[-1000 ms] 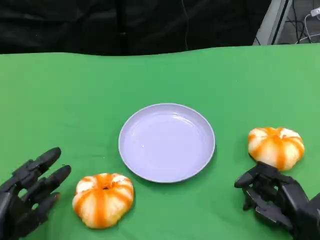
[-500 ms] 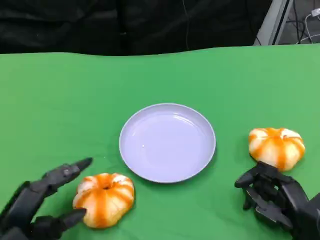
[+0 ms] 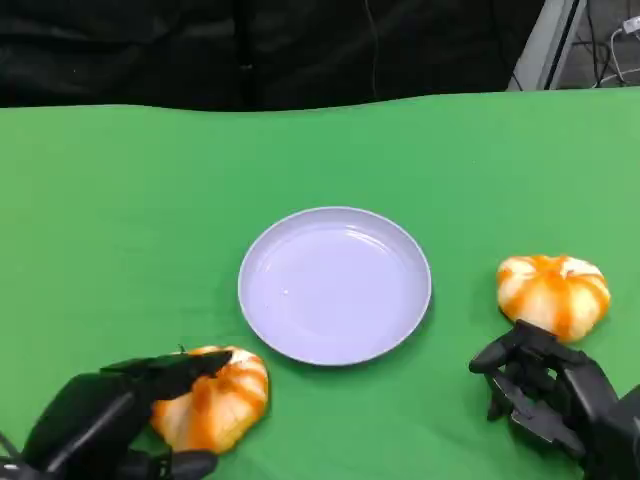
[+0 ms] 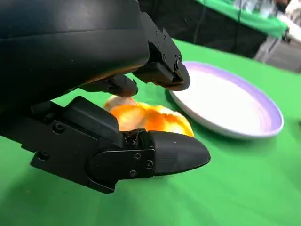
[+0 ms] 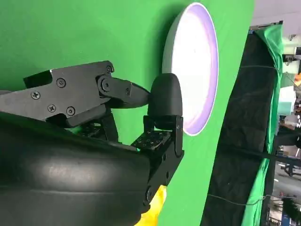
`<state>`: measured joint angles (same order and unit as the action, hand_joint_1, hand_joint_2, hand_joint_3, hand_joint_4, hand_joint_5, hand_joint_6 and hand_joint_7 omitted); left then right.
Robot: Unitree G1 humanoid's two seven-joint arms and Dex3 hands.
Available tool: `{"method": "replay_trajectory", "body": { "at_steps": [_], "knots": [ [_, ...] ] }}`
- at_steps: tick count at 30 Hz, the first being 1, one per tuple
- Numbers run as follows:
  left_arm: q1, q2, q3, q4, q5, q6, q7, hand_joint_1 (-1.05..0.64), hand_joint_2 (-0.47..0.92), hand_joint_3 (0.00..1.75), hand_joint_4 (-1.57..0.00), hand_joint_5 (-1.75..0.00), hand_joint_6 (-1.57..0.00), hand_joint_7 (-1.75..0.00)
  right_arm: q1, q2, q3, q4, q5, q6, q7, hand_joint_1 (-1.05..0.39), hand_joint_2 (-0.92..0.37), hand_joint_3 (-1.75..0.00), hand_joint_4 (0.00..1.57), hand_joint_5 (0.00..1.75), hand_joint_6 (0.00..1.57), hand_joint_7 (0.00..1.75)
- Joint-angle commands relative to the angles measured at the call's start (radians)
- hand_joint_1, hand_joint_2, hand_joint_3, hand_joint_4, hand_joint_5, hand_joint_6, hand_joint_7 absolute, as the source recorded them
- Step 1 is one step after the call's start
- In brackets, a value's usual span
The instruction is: Grasp the bread from the table and place it into the plate.
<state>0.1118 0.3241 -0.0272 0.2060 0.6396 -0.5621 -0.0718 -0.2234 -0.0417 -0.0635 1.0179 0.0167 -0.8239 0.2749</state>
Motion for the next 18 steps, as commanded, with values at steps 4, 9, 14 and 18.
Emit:
{"method": "replay_trajectory", "body": {
  "at_steps": [4, 9, 14, 18],
  "knots": [
    [-0.031, 0.065, -0.104, -0.07, 0.082, 0.159, -0.043, -1.04, 0.92, 0.66, -0.34, 0.0, -0.39, 0.0, 0.009, -0.007, -0.001, -0.009, 0.006, 0.011, -0.002, -0.25, -0.92, -0.5, 0.6, 1.75, 0.65, 1.26],
    [-0.058, 0.081, -0.168, -0.082, 0.11, 0.249, -0.071, -1.01, 0.92, 0.7, -0.32, 0.0, -0.36, 0.0, 0.009, -0.006, -0.001, -0.011, 0.005, 0.015, -0.004, -0.25, -0.92, -0.49, 0.6, 1.75, 0.66, 1.26],
    [-0.061, 0.098, -0.193, -0.091, 0.097, 0.275, -0.06, -1.01, 0.92, 0.71, -0.32, 0.0, -0.35, 0.0, 0.009, -0.006, -0.001, -0.013, 0.005, 0.017, -0.004, -0.25, -0.92, -0.49, 0.6, 1.75, 0.66, 1.26],
    [-0.075, 0.093, -0.22, -0.074, 0.095, 0.336, -0.097, -0.88, 0.92, 0.69, -0.33, 0.0, -0.35, 0.0, 0.014, -0.006, 0.0, -0.019, 0.006, 0.017, -0.002, -0.25, -0.92, -0.49, 0.59, 1.75, 0.65, 1.25]
  ]
}}
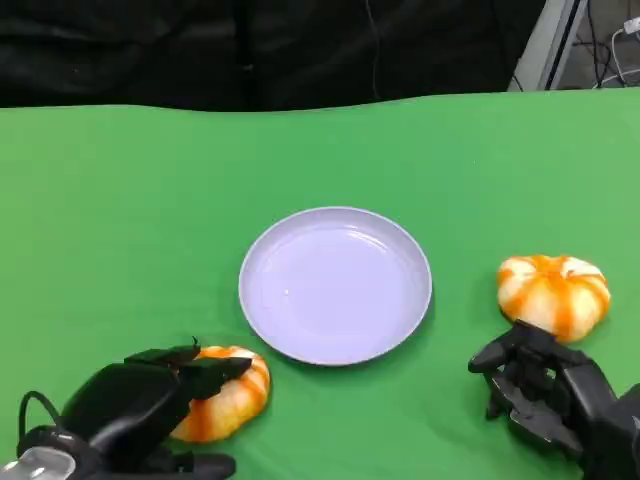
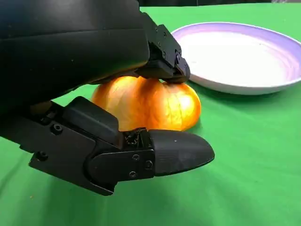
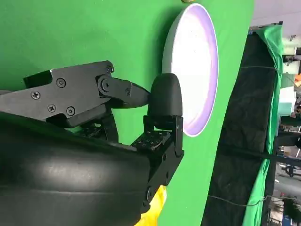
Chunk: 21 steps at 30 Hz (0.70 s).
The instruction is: Grasp the bread from the table and place it into the plate.
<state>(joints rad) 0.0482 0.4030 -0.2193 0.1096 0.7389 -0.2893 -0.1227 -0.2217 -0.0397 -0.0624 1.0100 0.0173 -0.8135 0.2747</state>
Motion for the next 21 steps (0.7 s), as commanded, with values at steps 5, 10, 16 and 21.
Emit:
{"method": "replay_trajectory", "body": {
  "at_steps": [5, 10, 16, 21],
  "knots": [
    [-0.011, 0.014, -0.046, 0.008, -0.022, 0.11, -0.052, -0.43, 0.92, 0.43, -0.35, -0.01, -0.36, 0.0, 0.012, -0.011, 0.001, -0.009, -0.001, -0.001, -0.006, -0.24, -0.92, -0.49, 0.59, 1.75, 0.65, 1.25],
    [-0.011, 0.024, -0.059, 0.002, -0.035, 0.122, -0.046, -0.36, 0.92, 0.38, -0.35, -0.01, -0.36, 0.0, 0.012, -0.011, 0.002, -0.009, -0.003, -0.003, -0.009, -0.25, -0.92, -0.49, 0.59, 1.75, 0.65, 1.24],
    [0.001, 0.036, -0.062, -0.008, -0.048, 0.109, -0.032, -0.22, 0.92, 0.35, -0.37, -0.01, -0.37, 0.0, 0.011, -0.009, 0.001, -0.008, 0.002, -0.004, -0.004, -0.25, -0.92, -0.5, 0.61, 1.75, 0.66, 1.25],
    [0.008, 0.044, -0.065, -0.024, -0.042, 0.123, -0.037, -0.13, 0.92, 0.33, -0.4, -0.02, -0.39, -0.01, 0.015, -0.008, 0.0, -0.017, 0.004, 0.003, -0.005, -0.24, -0.92, -0.5, 0.59, 1.75, 0.66, 1.24]
  ]
}}
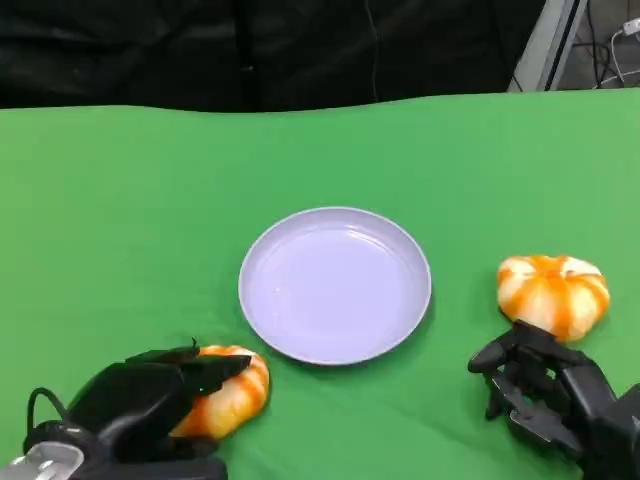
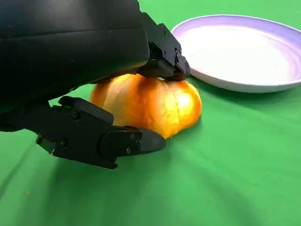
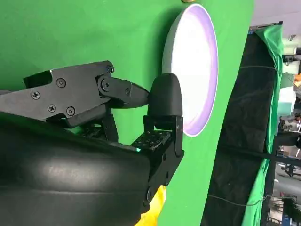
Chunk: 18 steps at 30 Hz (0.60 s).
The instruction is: Grasp the bread from the table and place it into the plate.
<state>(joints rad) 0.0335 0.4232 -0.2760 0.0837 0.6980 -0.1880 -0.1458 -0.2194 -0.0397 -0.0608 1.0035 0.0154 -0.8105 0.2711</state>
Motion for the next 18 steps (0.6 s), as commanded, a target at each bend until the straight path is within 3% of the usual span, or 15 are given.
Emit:
{"method": "replay_trajectory", "body": {
  "at_steps": [1, 3, 7, 8, 11, 18],
  "knots": [
    [0.023, 0.024, -0.009, 0.001, -0.002, 0.024, -0.013, -0.12, 0.92, 0.33, -0.41, -0.02, -0.39, -0.01, 0.013, -0.008, -0.002, -0.011, 0.006, 0.0, -0.001, -0.24, -0.92, -0.5, 0.59, 1.75, 0.66, 1.24],
    [0.024, 0.018, -0.007, 0.008, -0.003, 0.021, 0.005, -0.1, 0.92, 0.32, -0.49, -0.05, -0.44, -0.03, 0.013, -0.008, -0.001, -0.01, 0.004, -0.001, -0.004, -0.25, -0.92, -0.49, 0.59, 1.75, 0.66, 1.24],
    [0.024, 0.002, -0.002, 0.021, -0.009, 0.025, 0.039, -0.09, 0.92, 0.32, -0.5, -0.05, -0.44, -0.03, 0.013, -0.009, -0.002, -0.011, 0.005, 0.0, -0.002, -0.25, -0.92, -0.49, 0.59, 1.75, 0.66, 1.24],
    [0.023, -0.01, 0.002, 0.028, -0.014, 0.029, 0.057, -0.06, 0.92, 0.25, -0.94, -0.09, -0.85, -0.08, 0.013, -0.009, -0.002, -0.012, 0.007, 0.002, 0.0, -0.25, -0.92, -0.49, 0.59, 1.75, 0.66, 1.24],
    [0.023, -0.034, 0.01, 0.06, -0.033, 0.016, 0.124, -0.05, 0.92, 0.19, -1.34, -0.11, -1.21, -0.09, 0.015, -0.011, 0.0, -0.018, 0.003, 0.004, -0.003, -0.25, -0.92, -0.5, 0.59, 1.75, 0.65, 1.24],
    [0.017, -0.027, -0.002, 0.073, -0.043, 0.012, 0.149, -0.05, 0.92, 0.17, -1.4, -0.12, -1.28, -0.07, 0.016, -0.011, 0.0, -0.02, 0.002, 0.006, -0.004, -0.25, -0.92, -0.5, 0.59, 1.75, 0.65, 1.25]
  ]
}}
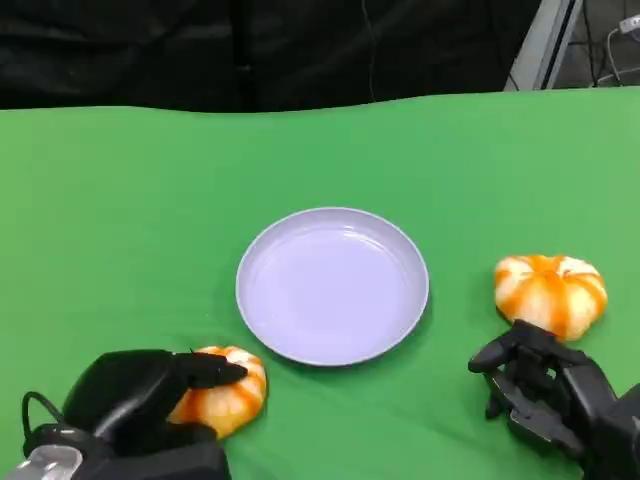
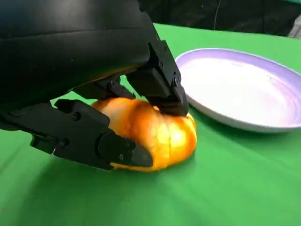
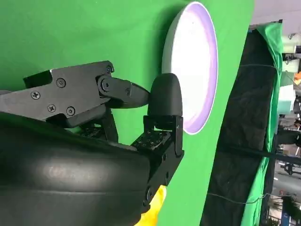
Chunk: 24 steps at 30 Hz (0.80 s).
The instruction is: Grasp the bread from the table and place it into the plate.
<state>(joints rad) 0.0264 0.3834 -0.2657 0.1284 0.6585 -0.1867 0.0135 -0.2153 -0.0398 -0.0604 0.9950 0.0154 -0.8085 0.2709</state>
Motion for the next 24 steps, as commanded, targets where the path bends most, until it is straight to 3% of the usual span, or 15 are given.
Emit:
{"method": "replay_trajectory", "body": {
  "at_steps": [1, 2, 3, 4, 5, 6, 7, 12, 18, 24],
  "knots": [
    [0.024, 0.011, -0.013, 0.032, -0.004, 0.008, -0.003, -0.05, 0.92, 0.17, -1.41, -0.12, -1.28, -0.07, 0.012, -0.011, 0.0, -0.011, 0.003, 0.003, -0.003, -0.25, -0.92, -0.5, 0.59, 1.75, 0.65, 1.25],
    [0.022, -0.009, -0.005, 0.06, 0.002, -0.009, 0.066, -0.06, 0.92, 0.18, -1.41, -0.13, -1.28, -0.07, 0.012, -0.011, -0.001, -0.009, 0.003, 0.001, -0.004, -0.25, -0.92, -0.5, 0.59, 1.75, 0.65, 1.25],
    [0.02, -0.024, 0.0, 0.081, 0.006, -0.024, 0.12, -0.15, 0.89, 0.18, -1.1, -0.98, -1.31, -0.19, 0.011, -0.012, -0.001, -0.008, 0.003, -0.001, -0.004, -0.24, -0.92, -0.5, 0.59, 1.75, 0.65, 1.25],
    [0.018, -0.033, 0.001, 0.099, 0.008, -0.035, 0.16, -0.18, 0.88, 0.19, -0.89, -1.43, -1.29, -0.28, 0.011, -0.012, -0.001, -0.006, 0.003, -0.002, -0.004, -0.24, -0.92, -0.5, 0.59, 1.75, 0.65, 1.25],
    [0.015, -0.039, 0.002, 0.119, 0.012, -0.05, 0.2, -0.19, 0.88, 0.19, -0.81, -1.59, -1.27, -0.36, 0.011, -0.012, -0.003, -0.005, 0.006, -0.002, 0.0, -0.24, -0.92, -0.5, 0.59, 1.75, 0.66, 1.25],
    [0.012, -0.04, 0.0, 0.131, 0.014, -0.059, 0.222, -0.19, 0.89, 0.17, -0.78, -1.66, -1.13, -0.65, 0.01, -0.011, -0.003, -0.005, 0.008, -0.002, 0.002, -0.25, -0.92, -0.5, 0.59, 1.75, 0.66, 1.25],
    [0.009, -0.04, -0.002, 0.142, 0.016, -0.067, 0.238, -0.19, 0.9, 0.16, -0.75, -1.71, -1.01, -0.9, 0.01, -0.011, -0.004, -0.004, 0.01, -0.002, 0.004, -0.25, -0.92, -0.5, 0.59, 1.75, 0.66, 1.24],
    [-0.002, -0.04, -0.003, 0.181, 0.038, -0.107, 0.349, -0.17, 0.91, 0.16, -0.77, -1.75, -0.83, -1.27, 0.005, -0.009, -0.004, 0.004, 0.009, -0.004, 0.005, -0.25, -0.92, -0.49, 0.6, 1.75, 0.66, 1.24],
    [0.006, -0.032, 0.013, 0.166, 0.047, -0.134, 0.424, -0.18, 0.9, 0.2, -0.78, -1.75, -0.88, -1.15, 0.002, -0.007, -0.003, 0.008, 0.006, -0.003, -0.002, -0.24, -0.92, -0.49, 0.6, 1.75, 0.66, 1.24],
    [0.027, -0.02, 0.037, 0.105, 0.052, -0.12, 0.434, -0.18, 0.88, 0.22, -0.8, -1.75, -0.88, -1.16, 0.001, -0.009, -0.001, 0.008, 0.002, 0.001, -0.004, -0.25, -0.92, -0.49, 0.6, 1.75, 0.66, 1.24]
  ]
}}
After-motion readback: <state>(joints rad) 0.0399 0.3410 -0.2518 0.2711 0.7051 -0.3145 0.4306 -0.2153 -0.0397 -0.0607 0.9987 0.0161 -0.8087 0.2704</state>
